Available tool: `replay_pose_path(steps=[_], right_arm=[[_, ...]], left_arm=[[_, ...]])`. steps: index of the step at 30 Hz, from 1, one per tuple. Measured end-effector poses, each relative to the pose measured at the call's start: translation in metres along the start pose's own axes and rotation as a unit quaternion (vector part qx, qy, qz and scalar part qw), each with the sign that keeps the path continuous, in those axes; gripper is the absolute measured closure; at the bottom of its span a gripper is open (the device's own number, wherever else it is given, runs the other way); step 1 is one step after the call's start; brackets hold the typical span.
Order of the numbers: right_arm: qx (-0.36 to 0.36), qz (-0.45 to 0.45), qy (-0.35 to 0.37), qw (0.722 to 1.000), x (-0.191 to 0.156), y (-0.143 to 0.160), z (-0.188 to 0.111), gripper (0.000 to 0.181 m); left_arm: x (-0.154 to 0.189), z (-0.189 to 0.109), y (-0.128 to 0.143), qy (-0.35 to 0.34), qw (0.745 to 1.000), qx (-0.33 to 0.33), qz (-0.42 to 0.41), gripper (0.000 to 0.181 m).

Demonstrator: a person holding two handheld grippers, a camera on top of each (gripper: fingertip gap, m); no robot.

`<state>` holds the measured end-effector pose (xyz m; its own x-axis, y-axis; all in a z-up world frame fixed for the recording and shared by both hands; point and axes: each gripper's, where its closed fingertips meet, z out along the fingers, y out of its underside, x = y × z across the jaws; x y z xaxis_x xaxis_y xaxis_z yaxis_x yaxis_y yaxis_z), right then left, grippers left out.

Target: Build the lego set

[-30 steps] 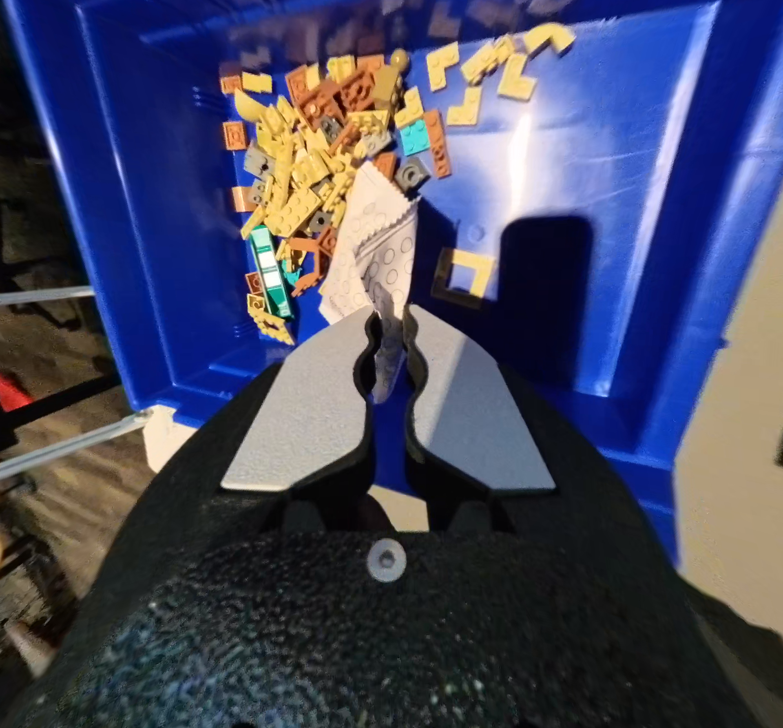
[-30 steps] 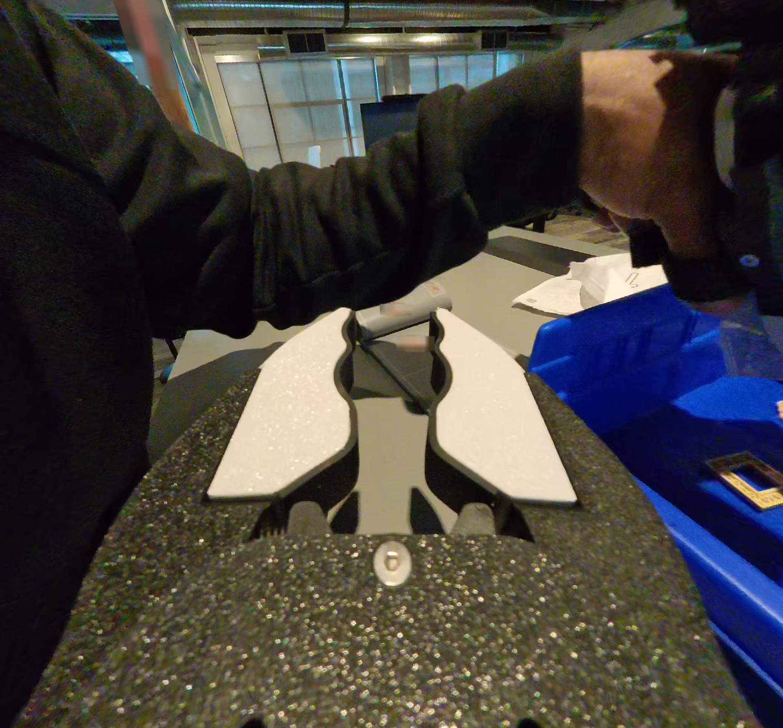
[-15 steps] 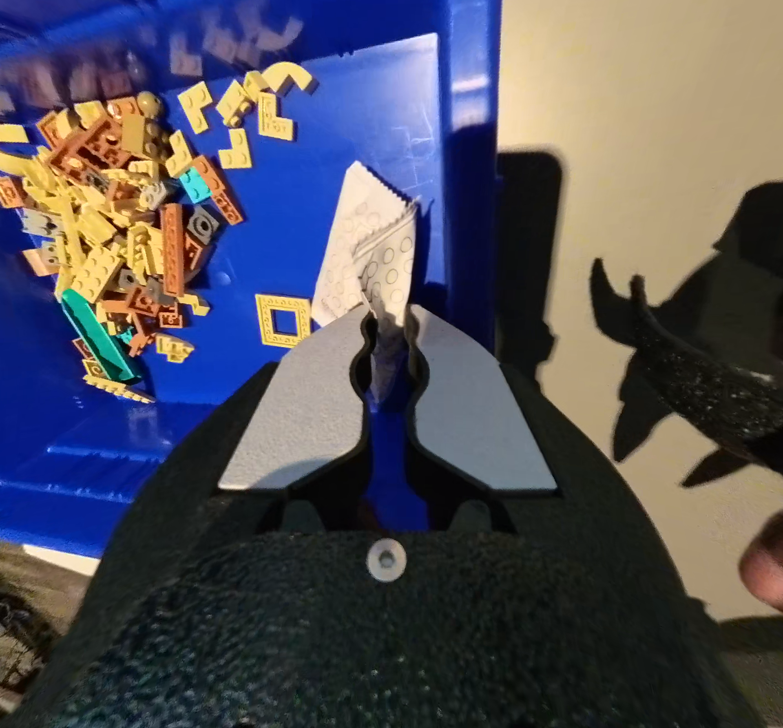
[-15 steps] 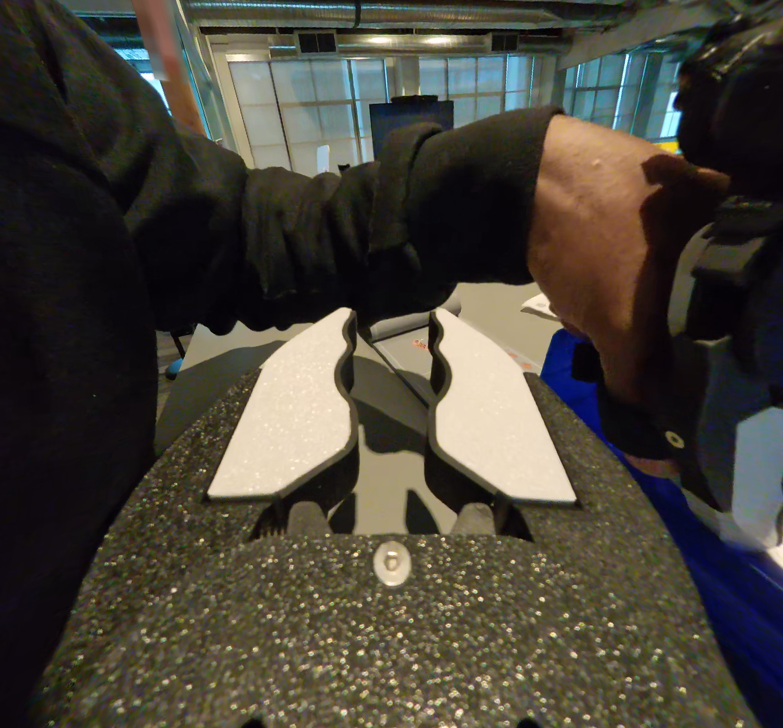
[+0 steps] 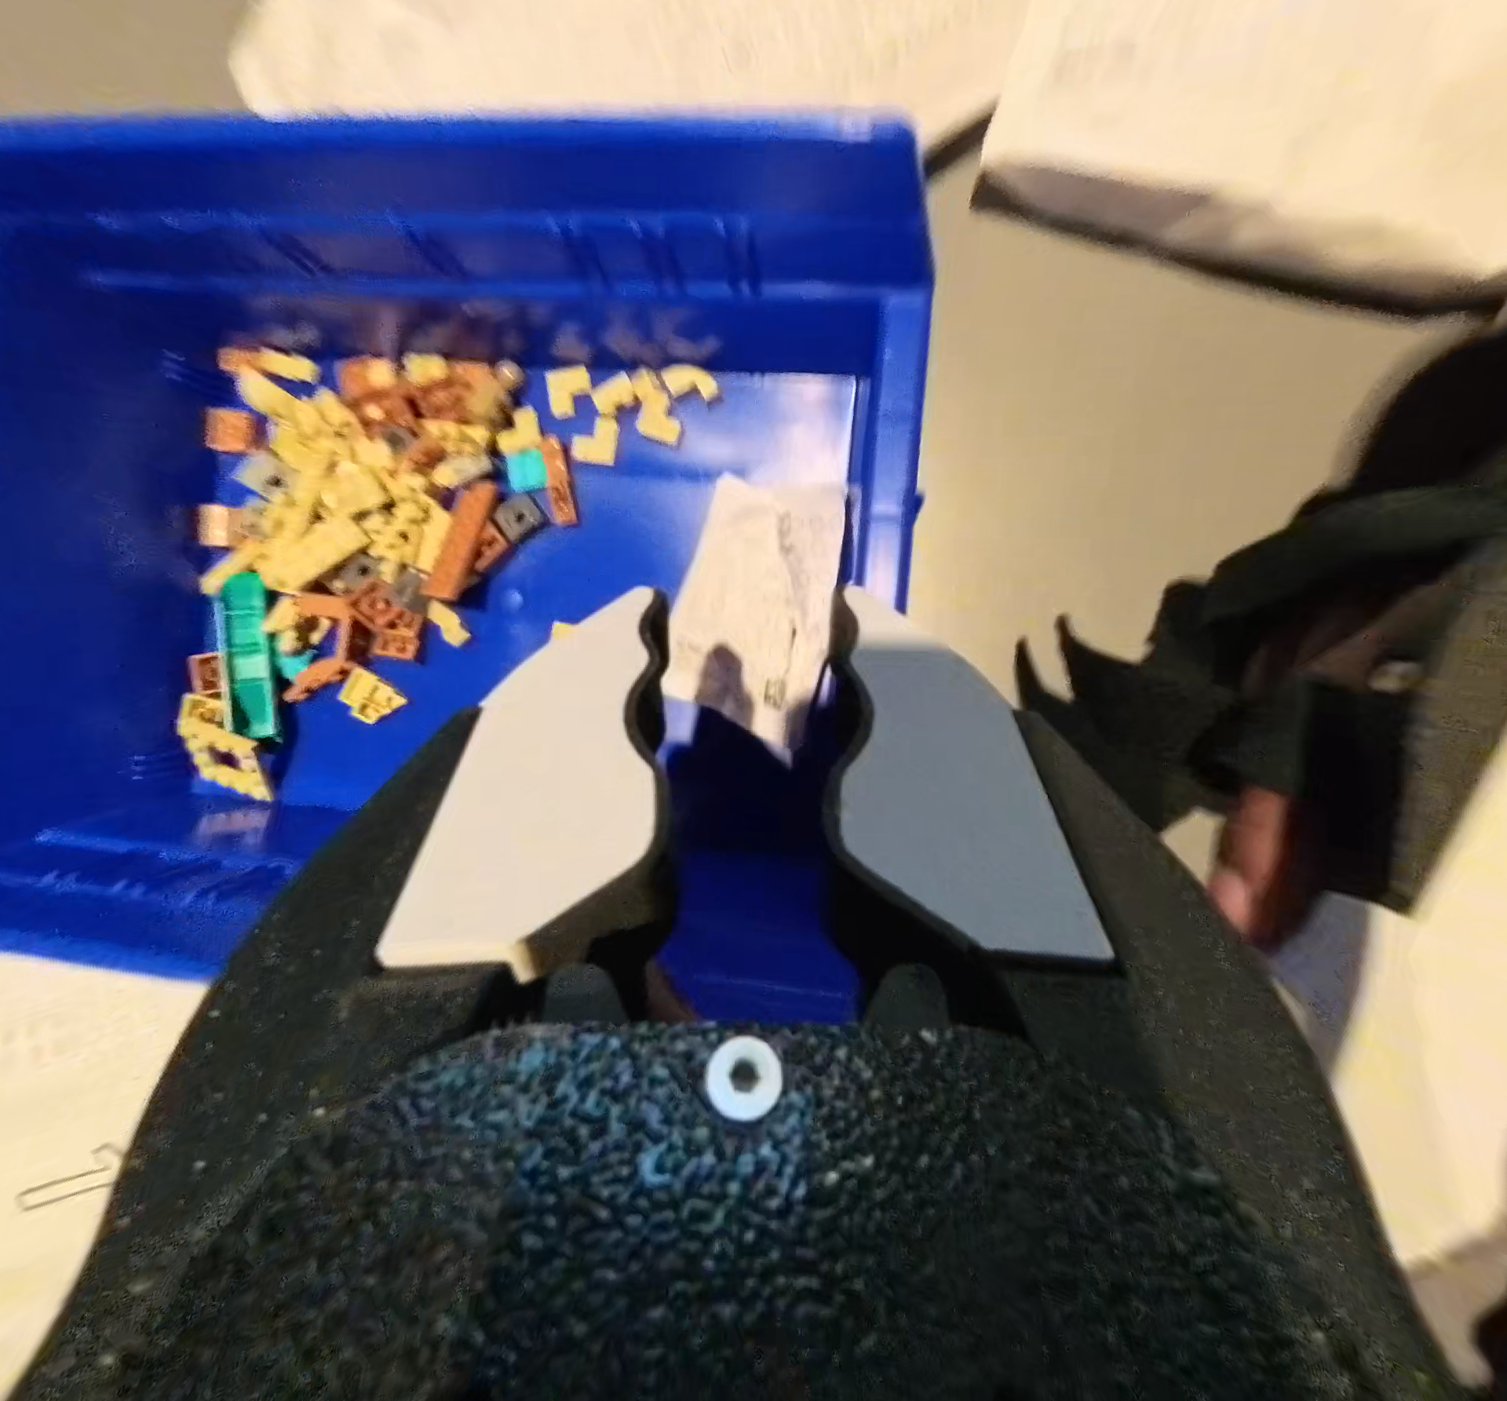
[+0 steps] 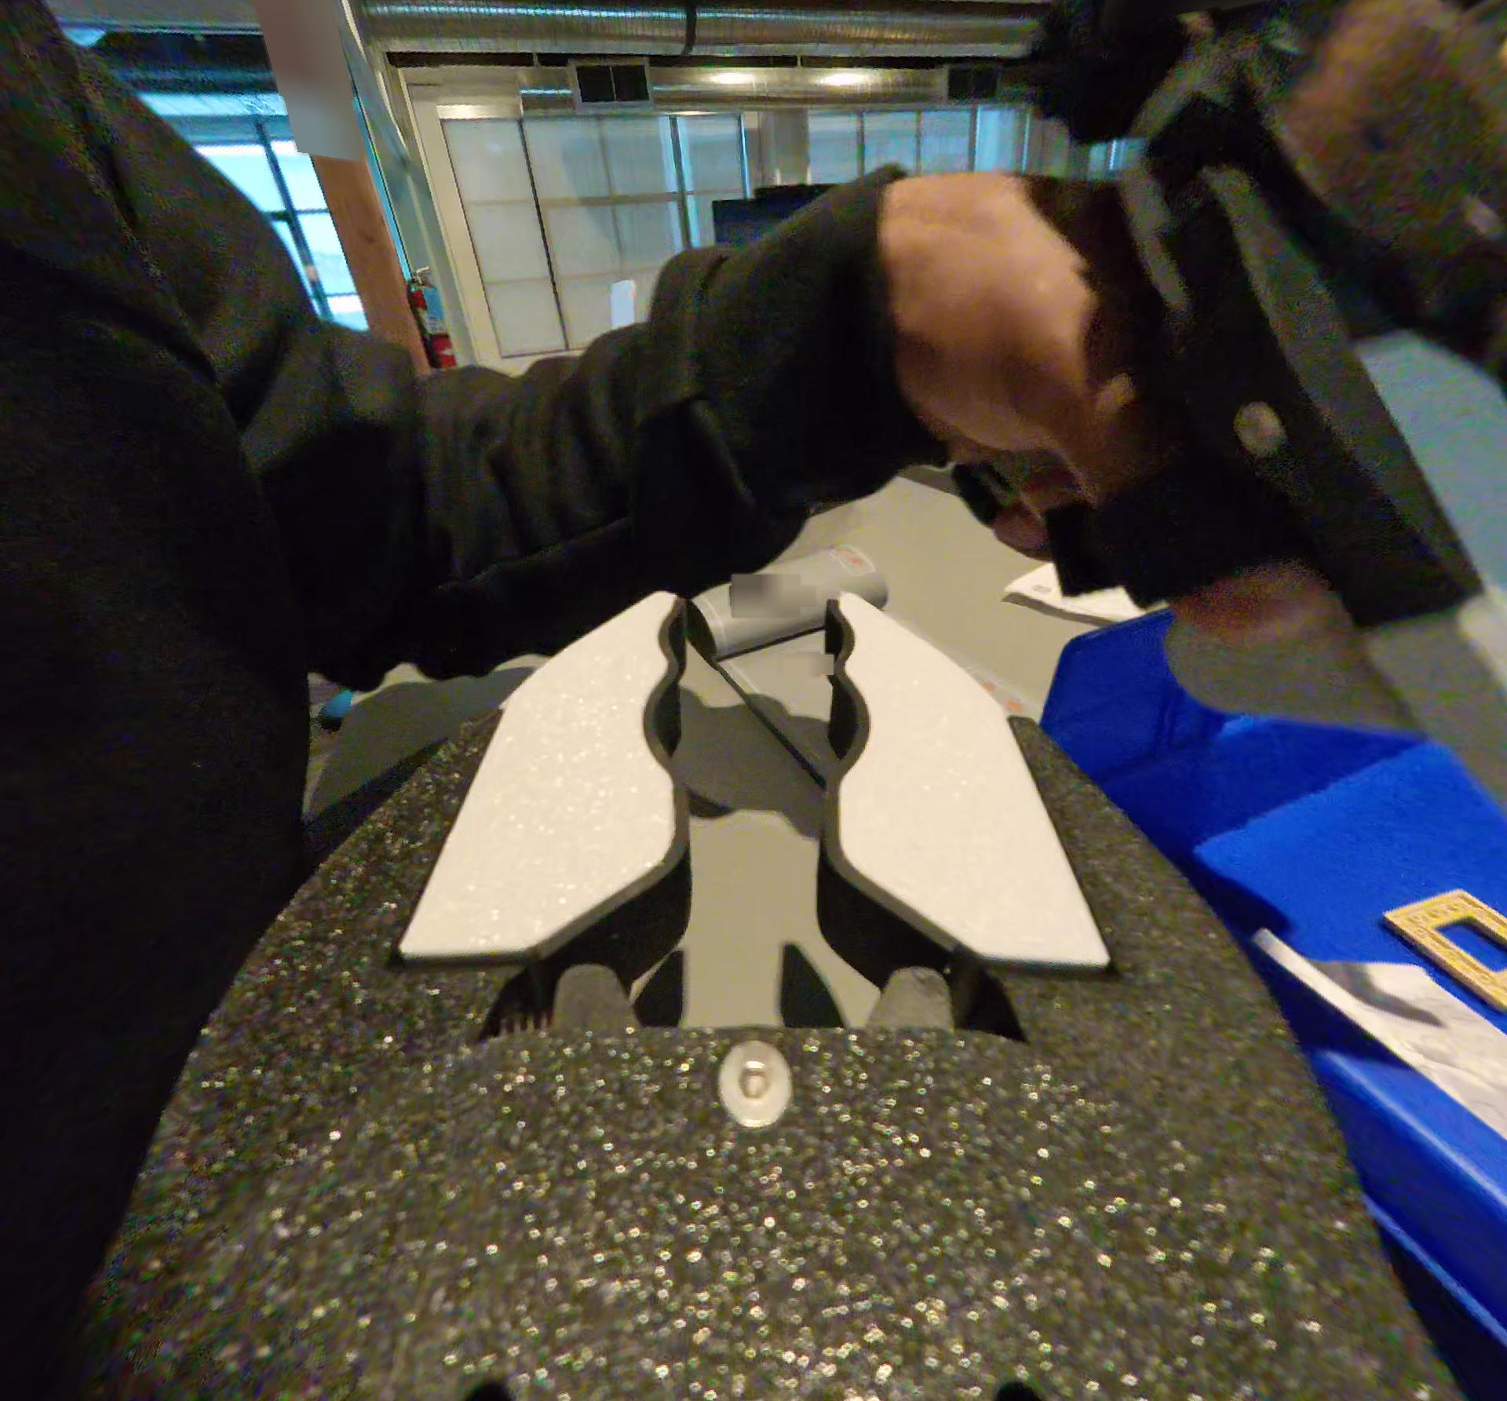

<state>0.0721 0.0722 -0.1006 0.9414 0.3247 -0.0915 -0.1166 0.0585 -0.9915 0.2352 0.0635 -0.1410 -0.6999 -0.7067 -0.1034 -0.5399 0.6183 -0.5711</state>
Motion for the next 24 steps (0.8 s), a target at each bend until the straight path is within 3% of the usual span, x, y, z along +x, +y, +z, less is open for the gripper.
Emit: replay_pose_path(steps=[4,6,9,15,19,24], right_arm=[[0.002,-0.001,0.006,1.000,0.004,-0.001,-0.001,0.149],[0.002,-0.006,0.011,1.000,0.006,-0.001,-0.002,0.149],[0.009,-0.018,0.018,1.000,0.009,-0.005,-0.004,0.149],[0.023,-0.066,0.043,0.997,0.016,-0.012,-0.008,0.149],[0.057,-0.079,0.059,0.993,0.024,-0.025,-0.014,0.150],[0.059,-0.080,0.134,0.986,0.072,-0.060,-0.016,0.151]], left_arm=[[0.002,-0.054,-0.026,-0.056,0.975,0.212,-0.041,0.145],[0.006,-0.076,-0.021,-0.107,0.947,0.301,-0.039,0.145],[0.025,-0.096,-0.002,-0.168,0.909,0.381,-0.004,0.149],[0.059,-0.105,0.024,-0.209,0.858,0.467,0.030,0.158],[0.052,-0.117,0.037,-0.233,0.834,0.501,0.015,0.157],[0.052,-0.115,0.055,-0.202,0.817,0.538,-0.038,0.157]])
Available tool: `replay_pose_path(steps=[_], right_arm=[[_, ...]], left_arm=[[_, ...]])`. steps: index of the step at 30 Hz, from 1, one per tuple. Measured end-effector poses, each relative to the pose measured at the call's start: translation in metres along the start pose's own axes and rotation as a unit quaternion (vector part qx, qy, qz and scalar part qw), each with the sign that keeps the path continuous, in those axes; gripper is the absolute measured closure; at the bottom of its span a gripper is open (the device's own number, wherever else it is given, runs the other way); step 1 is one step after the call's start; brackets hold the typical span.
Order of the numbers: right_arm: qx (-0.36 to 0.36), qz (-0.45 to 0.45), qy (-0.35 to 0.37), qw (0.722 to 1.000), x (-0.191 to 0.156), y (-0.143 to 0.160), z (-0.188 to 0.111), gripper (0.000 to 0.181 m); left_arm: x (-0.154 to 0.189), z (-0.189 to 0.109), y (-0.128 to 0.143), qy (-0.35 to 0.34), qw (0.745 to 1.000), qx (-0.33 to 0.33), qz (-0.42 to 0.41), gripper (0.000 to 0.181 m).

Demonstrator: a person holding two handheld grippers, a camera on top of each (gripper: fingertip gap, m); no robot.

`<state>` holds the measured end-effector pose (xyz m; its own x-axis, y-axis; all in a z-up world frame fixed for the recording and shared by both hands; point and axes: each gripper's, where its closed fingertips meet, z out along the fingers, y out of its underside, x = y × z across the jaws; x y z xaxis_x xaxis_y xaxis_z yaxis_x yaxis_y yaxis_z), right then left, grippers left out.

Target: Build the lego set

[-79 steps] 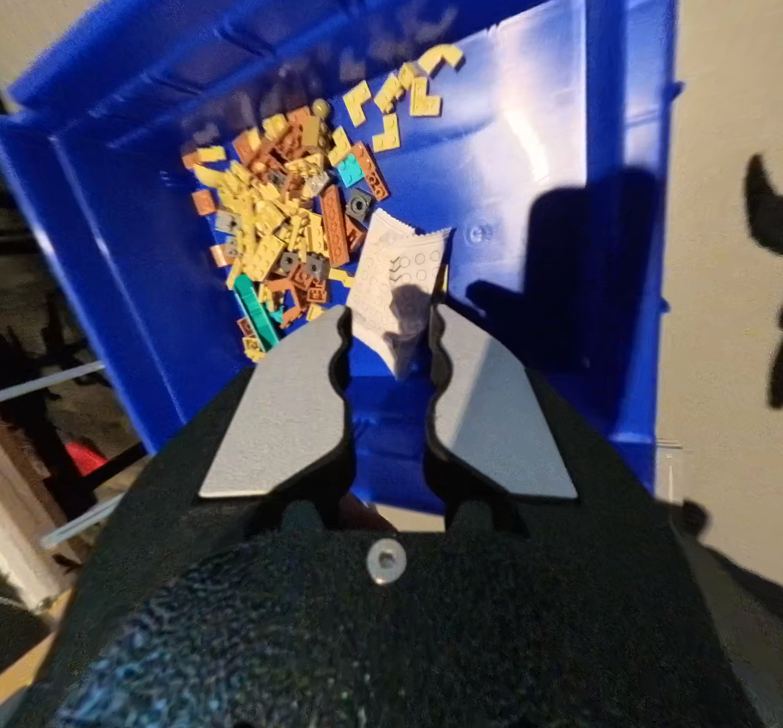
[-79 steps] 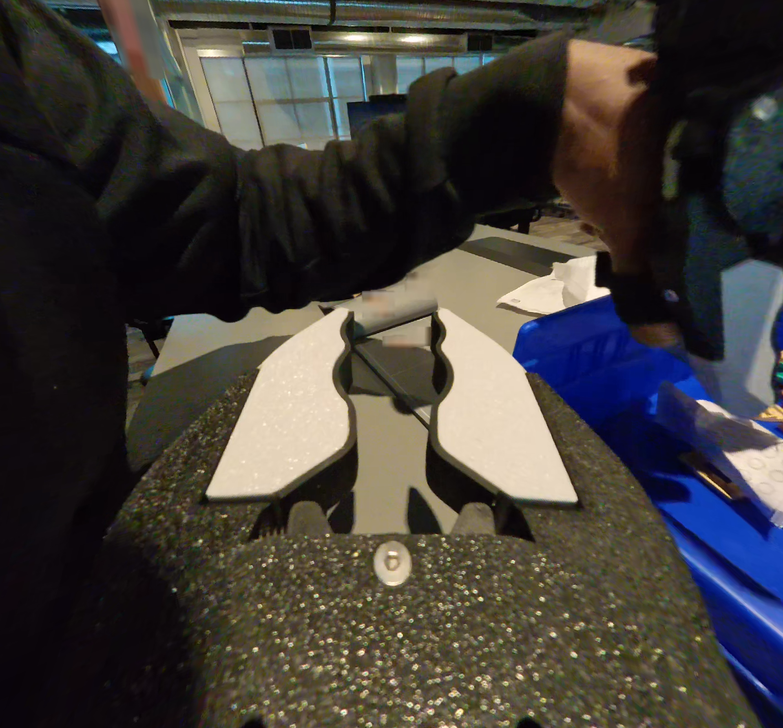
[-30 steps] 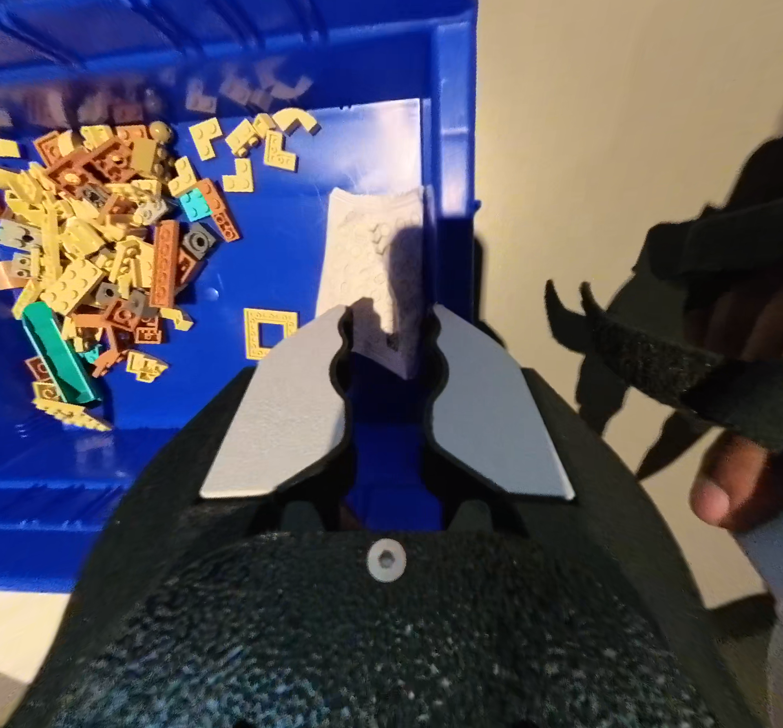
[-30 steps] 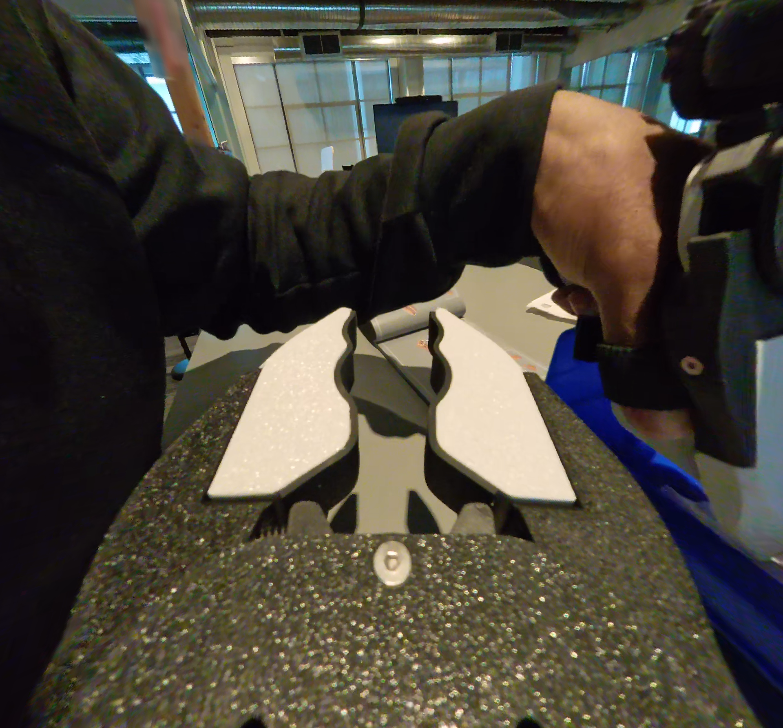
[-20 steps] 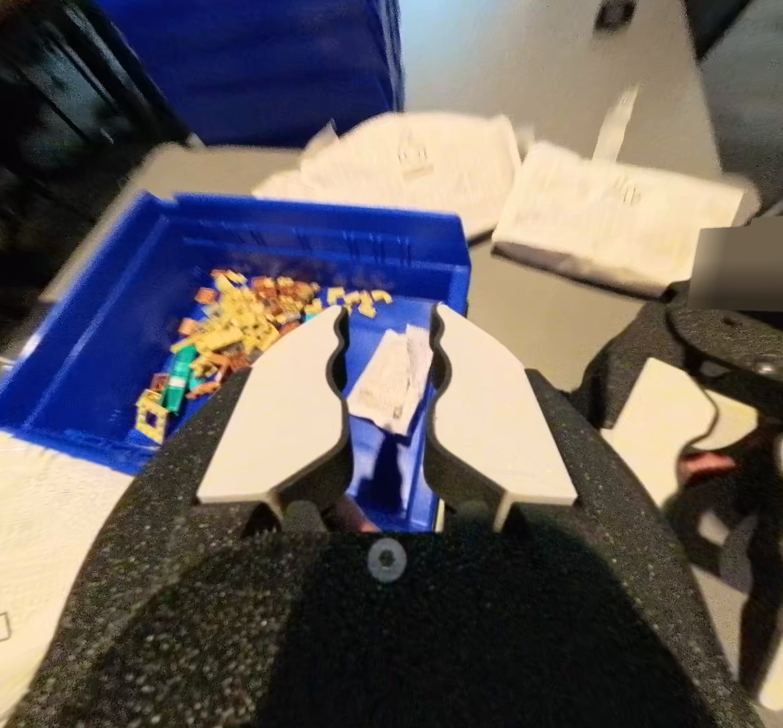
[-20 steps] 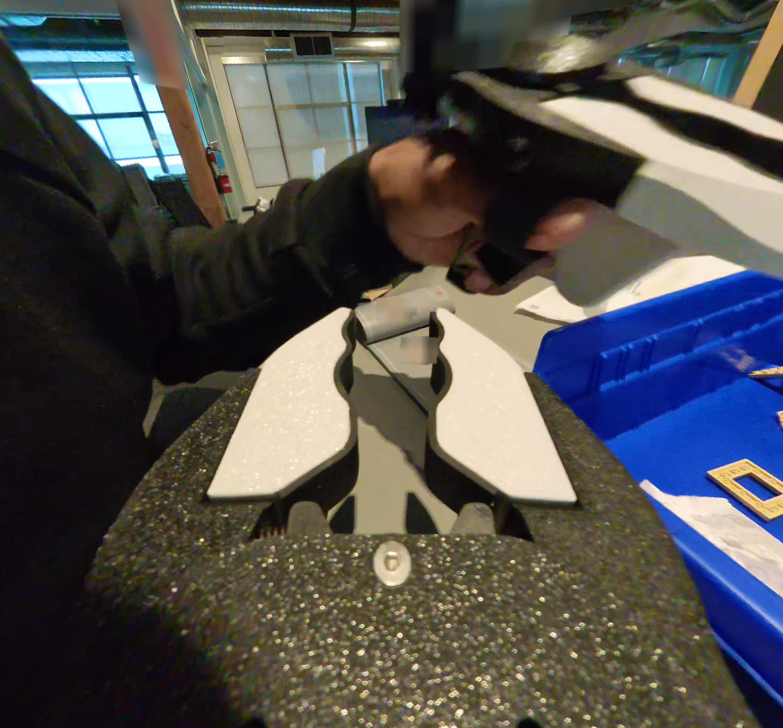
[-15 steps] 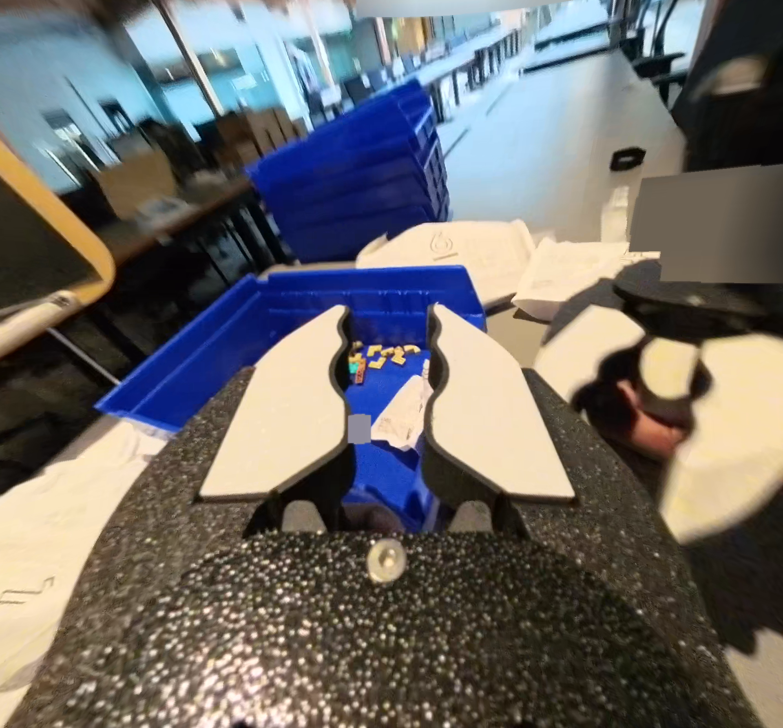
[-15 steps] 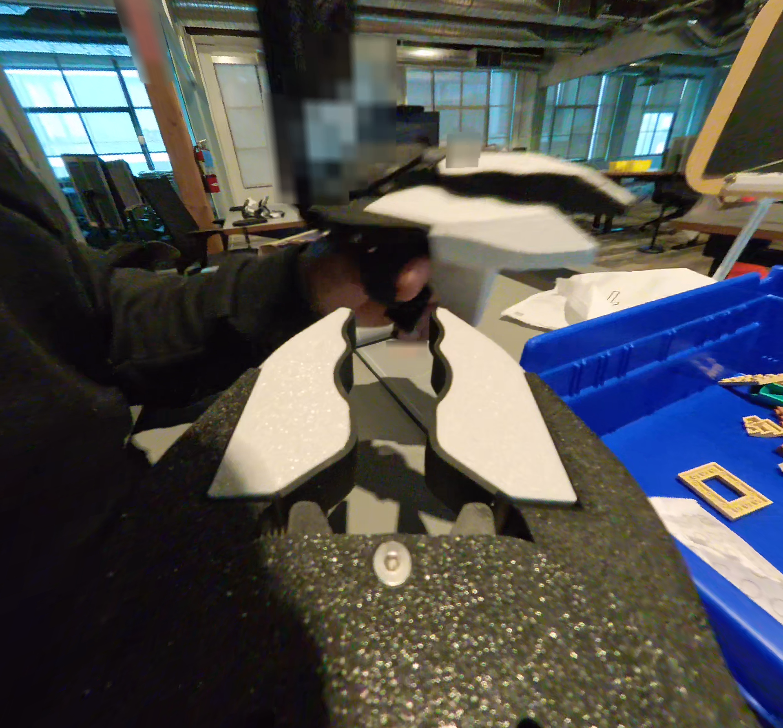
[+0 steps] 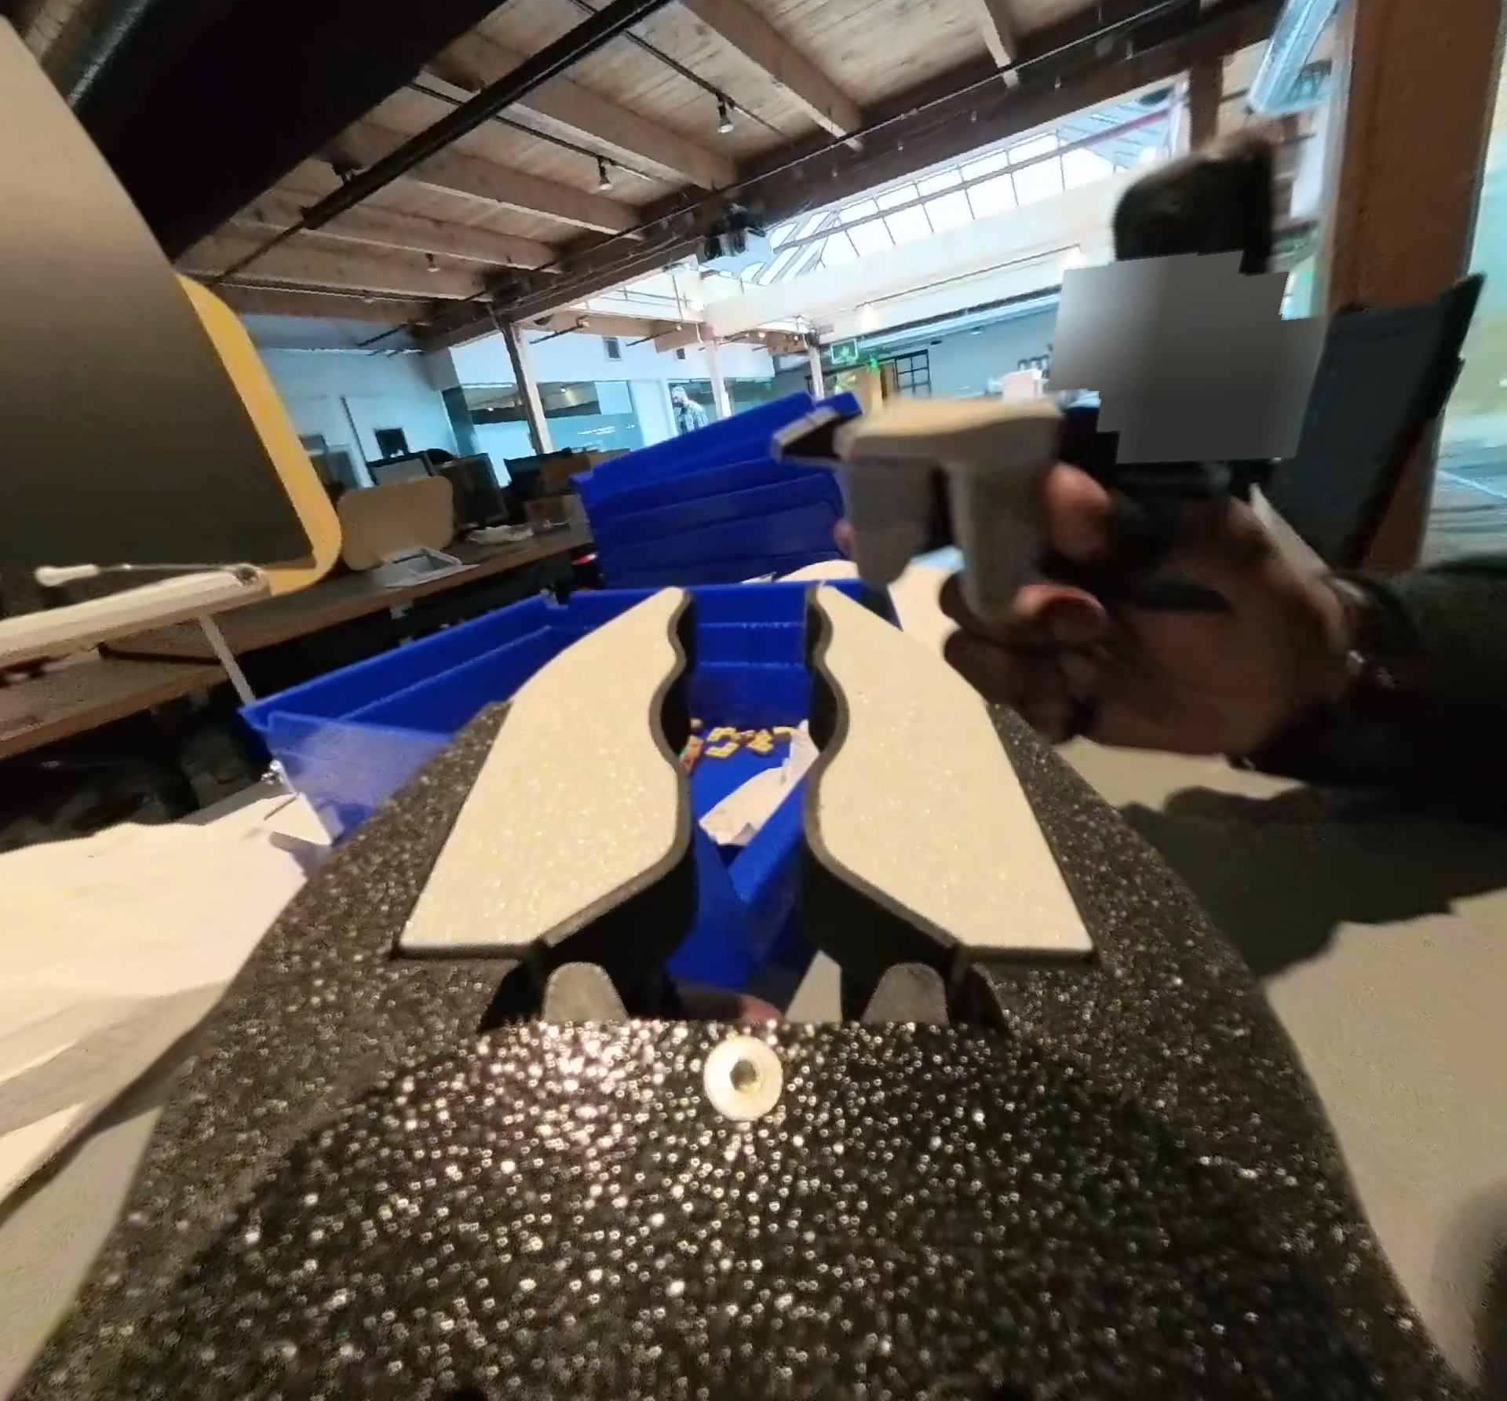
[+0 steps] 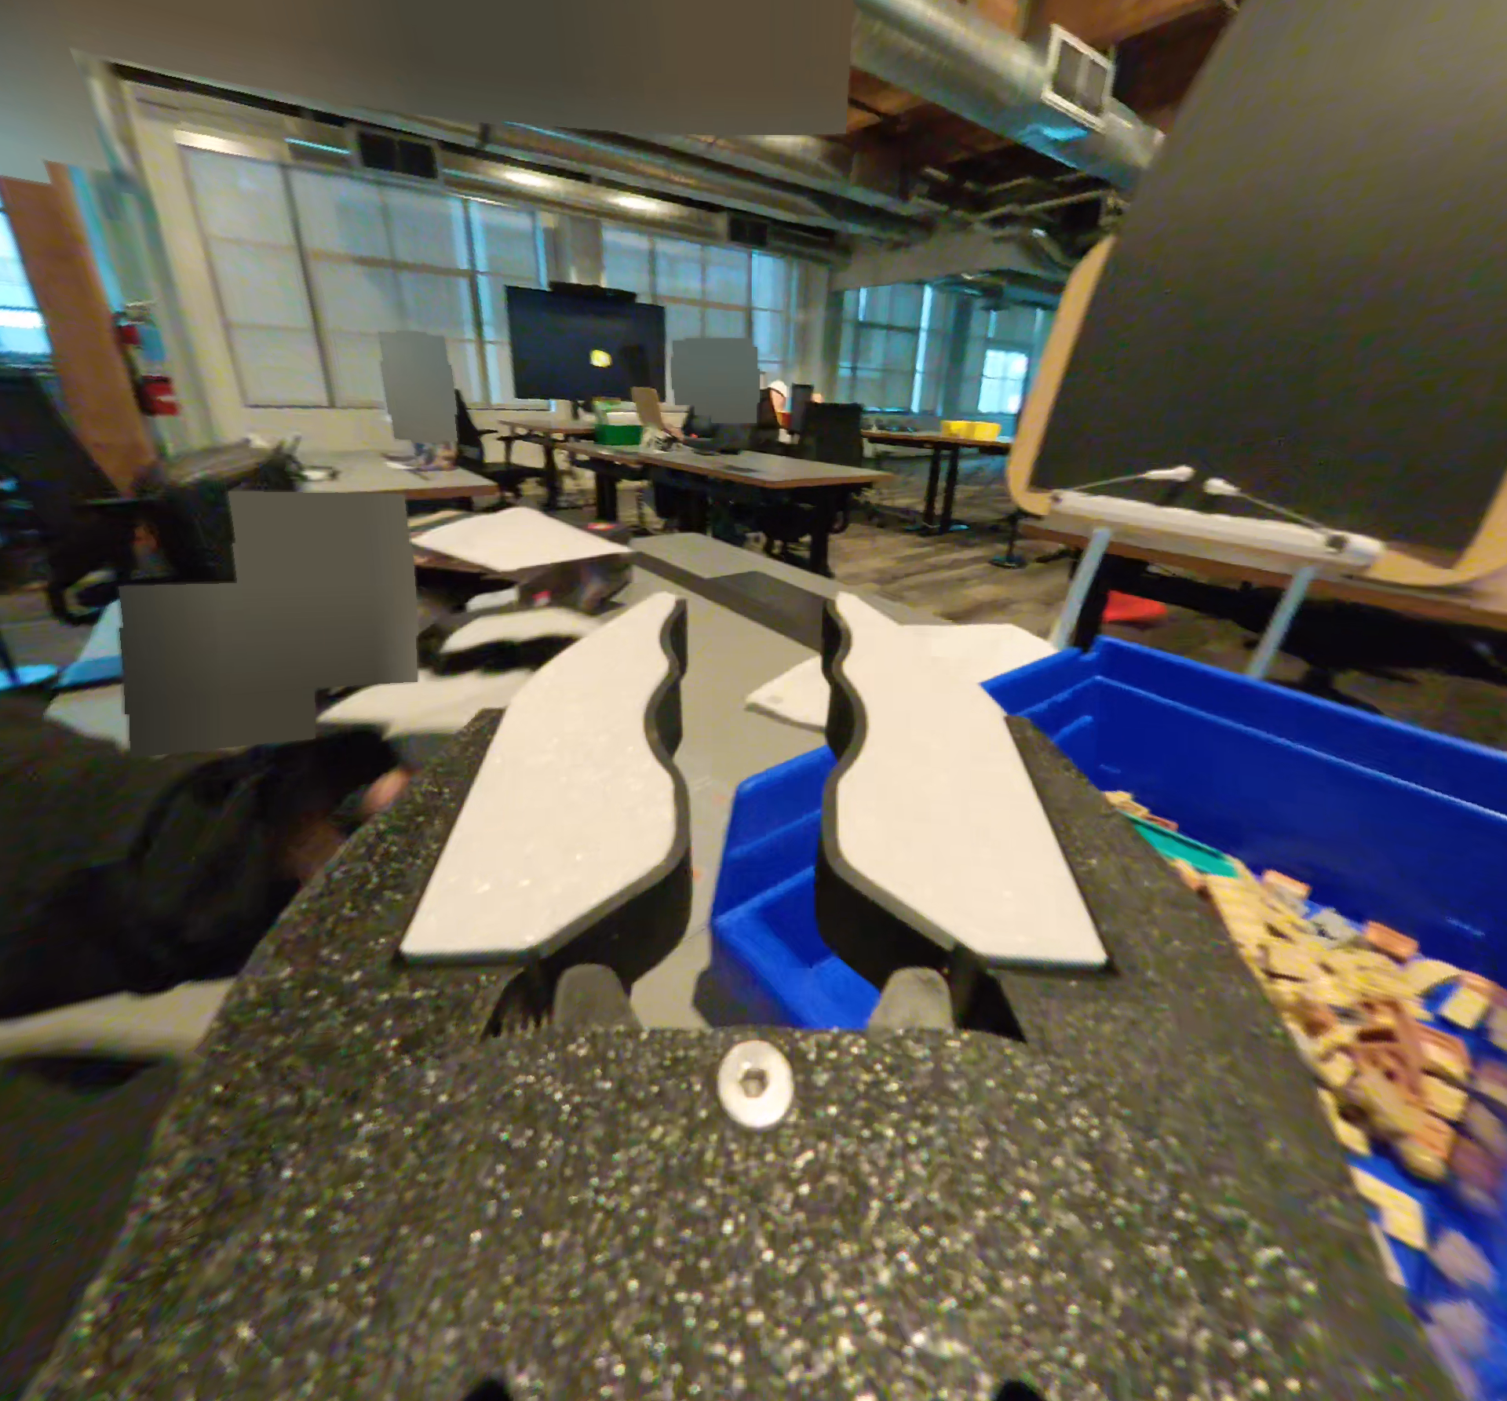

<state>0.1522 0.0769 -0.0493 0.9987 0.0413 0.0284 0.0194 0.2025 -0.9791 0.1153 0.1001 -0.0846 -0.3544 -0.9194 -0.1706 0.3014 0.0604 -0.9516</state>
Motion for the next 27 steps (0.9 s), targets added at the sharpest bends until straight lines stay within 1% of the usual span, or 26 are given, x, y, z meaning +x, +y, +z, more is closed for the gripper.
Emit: replay_pose_path(steps=[2,4,6,8,12,15,20,27], right_arm=[[-0.010,0.008,0.023,1.000,0.023,-0.012,0.013,0.147],[-0.011,0.012,0.029,0.999,0.039,-0.022,0.025,0.147],[-0.018,0.012,0.039,0.999,0.051,-0.023,0.034,0.147],[-0.014,0.008,0.041,0.999,0.054,-0.021,0.037,0.148],[-0.018,0.000,0.040,0.999,0.044,-0.004,0.028,0.149],[-0.019,-0.016,0.034,0.999,0.032,0.002,0.022,0.149],[-0.031,-0.039,-0.002,0.999,0.011,0.011,0.027,0.149],[-0.050,-0.023,-0.041,0.998,-0.007,0.028,0.033,0.149]], left_arm=[[0.007,-0.001,0.003,0.007,1.000,-0.004,0.004,0.157],[0.014,0.001,0.003,0.012,1.000,-0.006,0.014,0.157],[0.023,0.002,0.004,0.025,1.000,-0.009,0.015,0.157],[0.029,0.003,0.006,0.032,0.999,-0.012,0.019,0.157],[0.036,0.005,0.010,0.040,0.999,-0.015,0.014,0.158],[0.038,0.007,0.016,0.042,0.999,-0.022,0.006,0.157],[0.039,0.006,0.015,0.040,0.999,-0.022,0.007,0.157],[0.039,0.003,0.006,0.038,0.999,-0.010,-0.002,0.157]])
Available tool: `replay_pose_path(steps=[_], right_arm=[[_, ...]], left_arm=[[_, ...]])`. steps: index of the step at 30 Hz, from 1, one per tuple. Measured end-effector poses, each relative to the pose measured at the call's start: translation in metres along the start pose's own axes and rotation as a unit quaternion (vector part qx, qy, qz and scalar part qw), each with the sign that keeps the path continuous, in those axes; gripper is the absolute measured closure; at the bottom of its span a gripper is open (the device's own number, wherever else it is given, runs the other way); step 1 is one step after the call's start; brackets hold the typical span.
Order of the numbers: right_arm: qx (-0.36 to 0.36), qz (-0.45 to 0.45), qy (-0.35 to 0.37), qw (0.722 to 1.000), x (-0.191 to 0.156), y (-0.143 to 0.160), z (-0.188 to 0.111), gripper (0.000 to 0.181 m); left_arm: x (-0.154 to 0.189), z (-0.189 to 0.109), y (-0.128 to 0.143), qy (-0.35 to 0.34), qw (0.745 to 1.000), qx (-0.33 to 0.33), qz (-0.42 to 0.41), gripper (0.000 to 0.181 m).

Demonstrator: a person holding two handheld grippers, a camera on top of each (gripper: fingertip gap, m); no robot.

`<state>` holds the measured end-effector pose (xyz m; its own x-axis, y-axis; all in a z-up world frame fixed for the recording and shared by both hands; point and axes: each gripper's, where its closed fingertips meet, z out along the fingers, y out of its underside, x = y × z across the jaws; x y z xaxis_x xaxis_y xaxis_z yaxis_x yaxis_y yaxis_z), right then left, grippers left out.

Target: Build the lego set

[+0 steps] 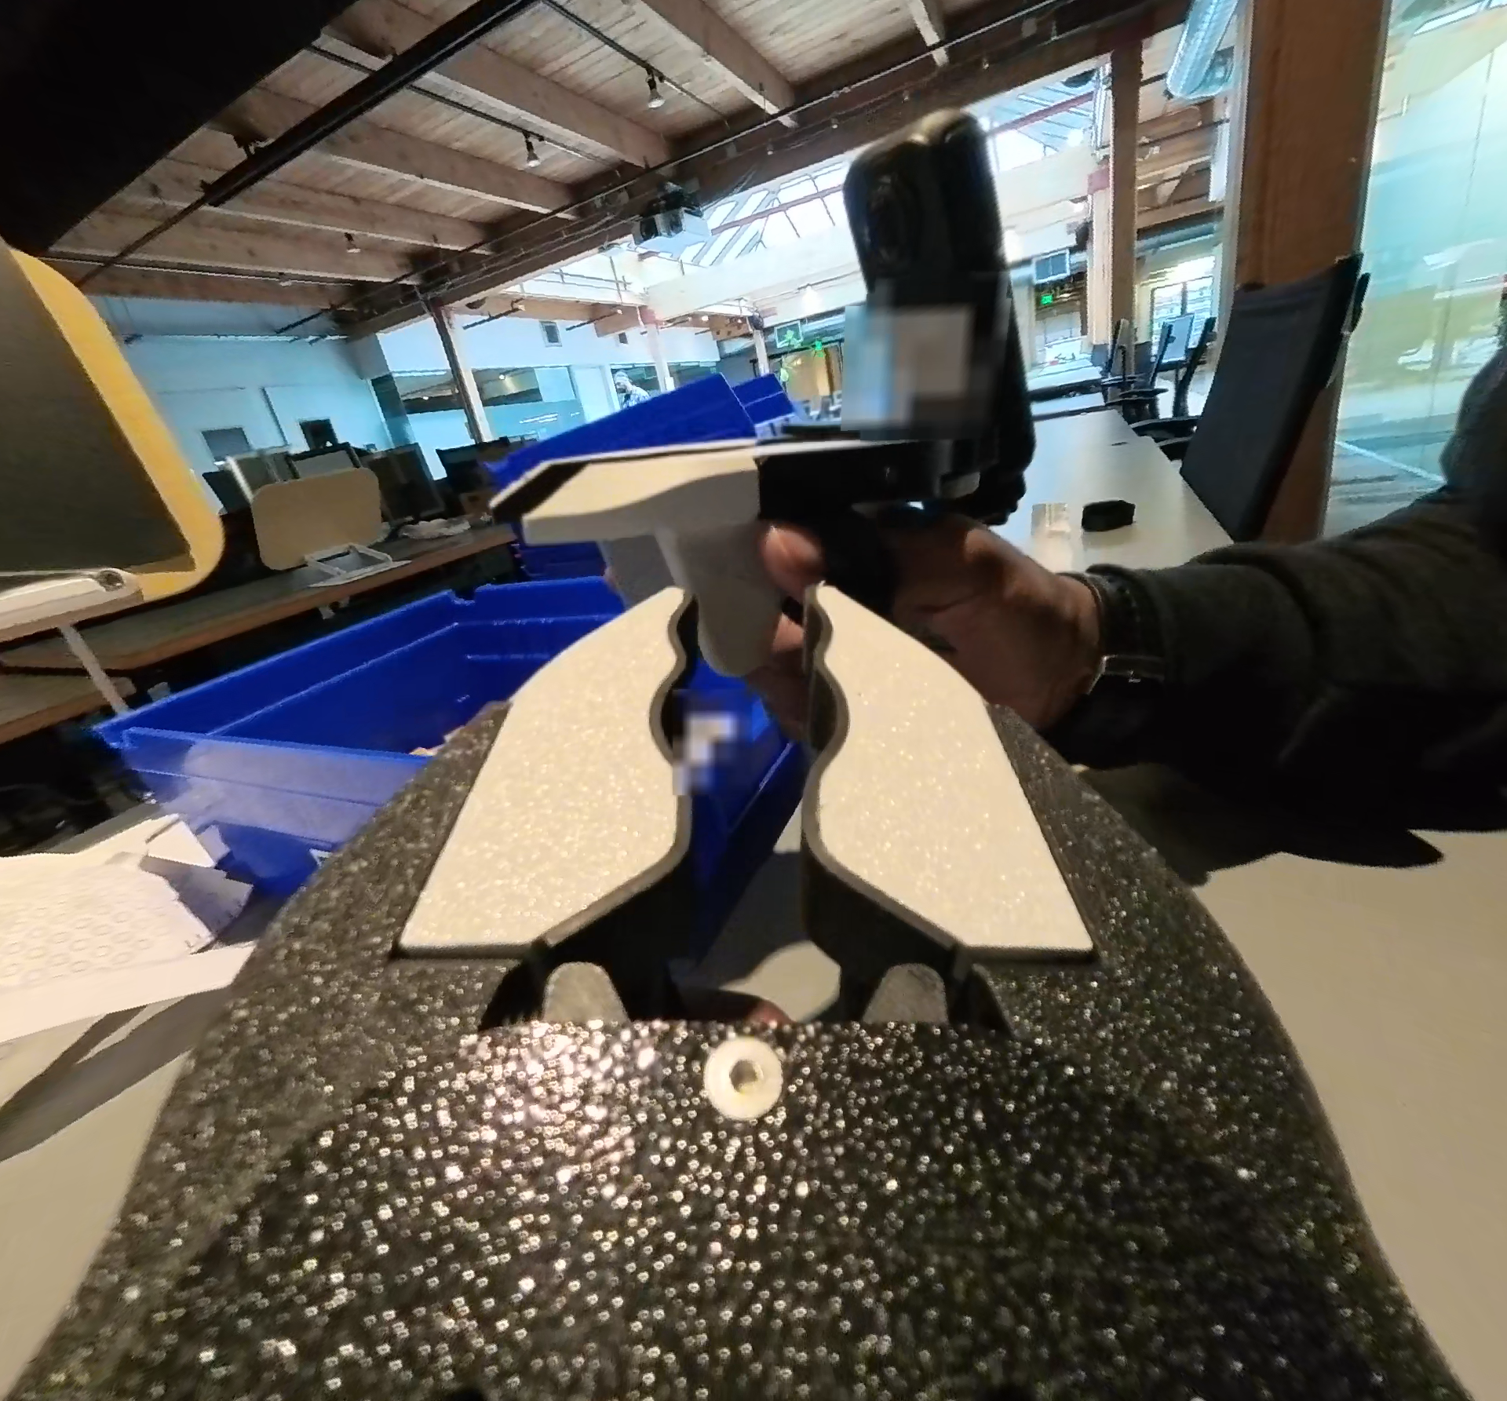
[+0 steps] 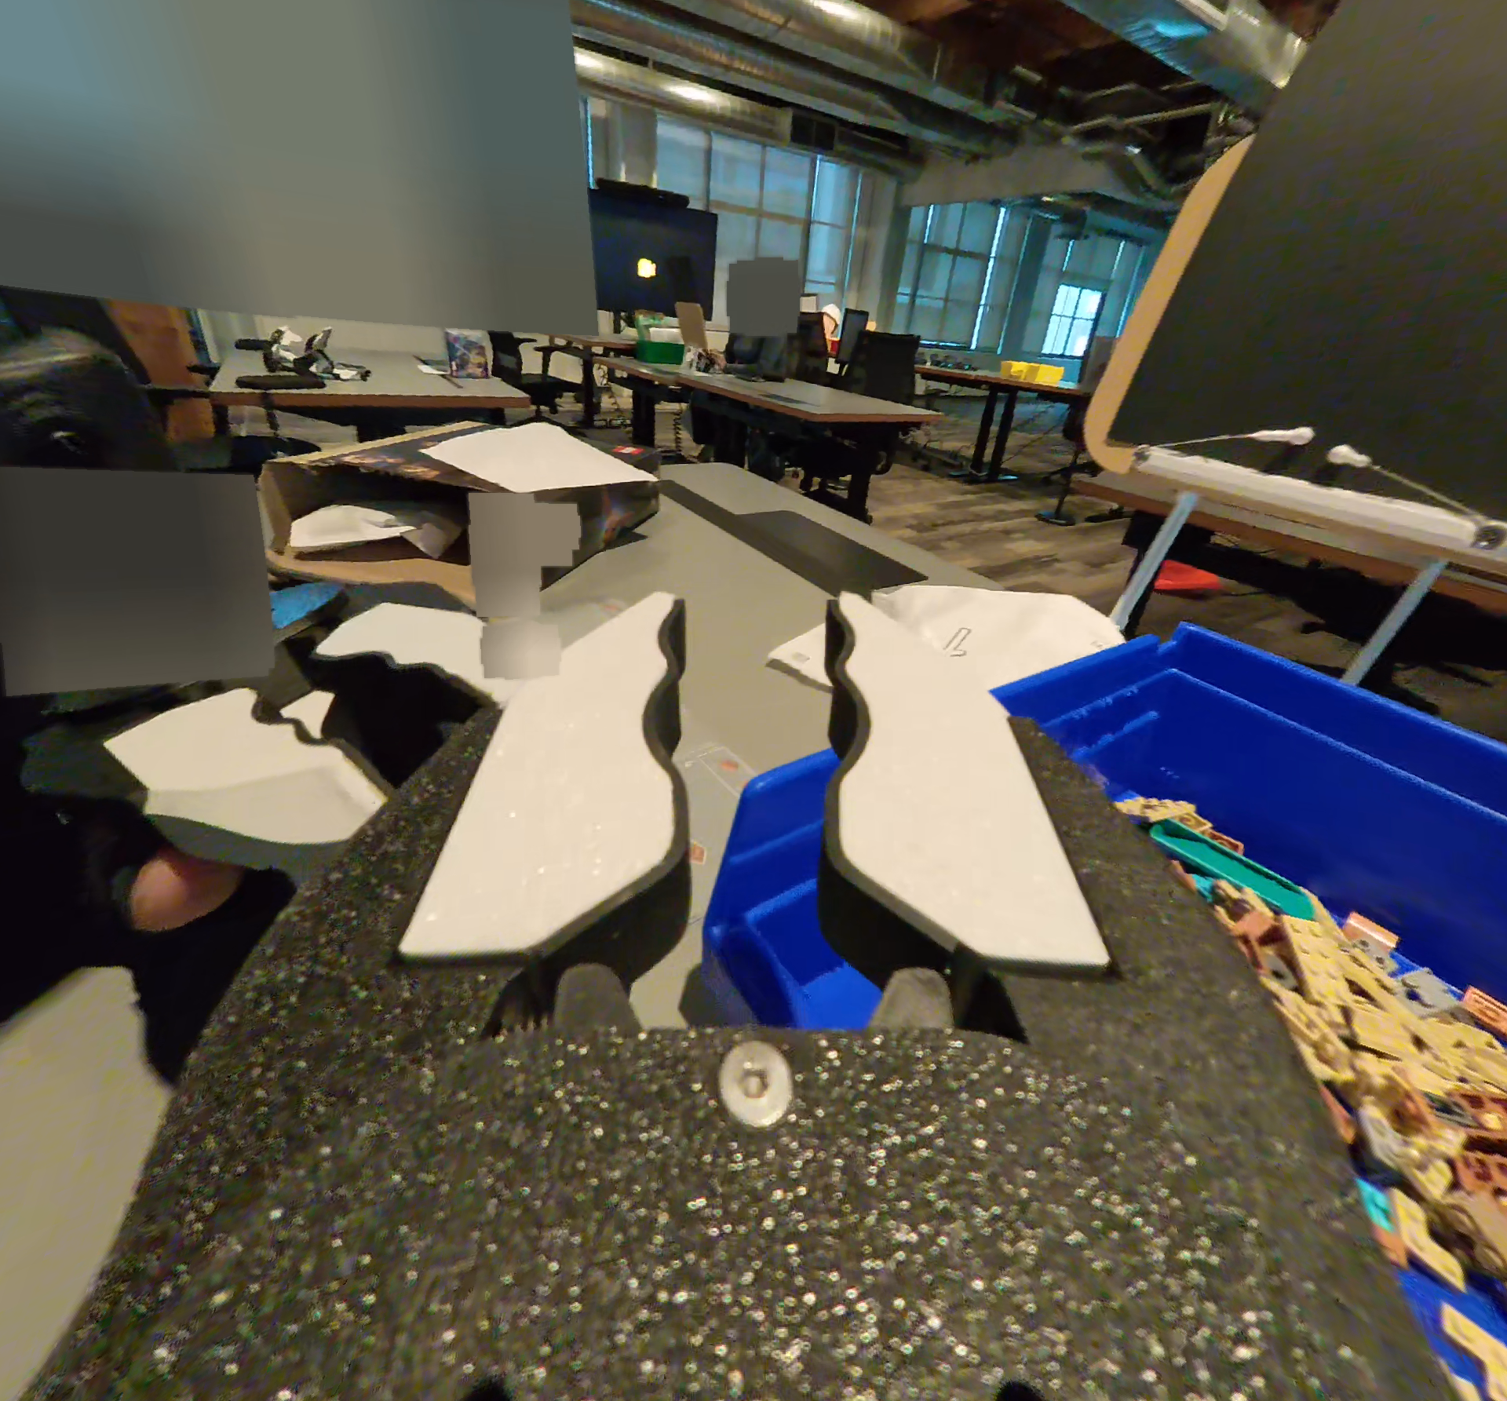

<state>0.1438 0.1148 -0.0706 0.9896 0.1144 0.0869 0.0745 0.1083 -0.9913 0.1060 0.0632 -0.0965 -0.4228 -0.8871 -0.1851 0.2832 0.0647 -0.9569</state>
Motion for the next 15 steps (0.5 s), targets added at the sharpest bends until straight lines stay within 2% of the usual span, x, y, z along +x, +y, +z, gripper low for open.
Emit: replay_pose_path(steps=[9,15], right_arm=[[-0.017,-0.007,0.001,1.000,0.004,0.008,0.004,0.151],[-0.077,-0.021,0.046,0.996,0.046,0.003,0.009,0.153]], left_arm=[[0.001,-0.003,-0.005,0.007,1.000,0.005,-0.020,0.157],[0.002,-0.001,0.003,0.008,1.000,-0.006,-0.015,0.157]])
